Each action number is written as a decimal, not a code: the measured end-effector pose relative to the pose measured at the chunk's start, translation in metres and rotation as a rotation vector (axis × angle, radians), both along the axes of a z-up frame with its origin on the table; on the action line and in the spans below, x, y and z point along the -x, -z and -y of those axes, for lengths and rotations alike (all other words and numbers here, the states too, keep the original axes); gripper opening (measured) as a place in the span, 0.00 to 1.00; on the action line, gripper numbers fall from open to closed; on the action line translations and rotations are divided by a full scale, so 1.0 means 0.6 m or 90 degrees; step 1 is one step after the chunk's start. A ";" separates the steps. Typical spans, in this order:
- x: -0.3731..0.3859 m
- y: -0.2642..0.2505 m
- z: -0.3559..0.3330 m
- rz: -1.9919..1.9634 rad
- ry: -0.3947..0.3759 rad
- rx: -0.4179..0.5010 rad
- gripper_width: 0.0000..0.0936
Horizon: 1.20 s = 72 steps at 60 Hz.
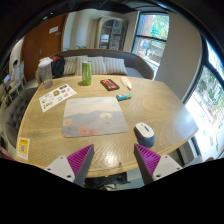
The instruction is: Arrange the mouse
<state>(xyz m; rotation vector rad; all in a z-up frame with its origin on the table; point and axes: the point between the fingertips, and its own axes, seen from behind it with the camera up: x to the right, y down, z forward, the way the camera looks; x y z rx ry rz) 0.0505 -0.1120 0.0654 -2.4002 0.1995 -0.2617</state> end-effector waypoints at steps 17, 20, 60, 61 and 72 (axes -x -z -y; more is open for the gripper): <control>-0.126 0.032 -0.016 0.012 0.024 -0.010 0.88; -0.162 0.043 -0.018 0.026 0.008 -0.007 0.88; -0.252 0.142 -0.100 -0.107 -0.132 -0.065 0.59; -0.252 0.142 -0.099 -0.108 -0.132 -0.059 0.58; -0.255 0.133 -0.100 -0.122 -0.143 -0.002 0.51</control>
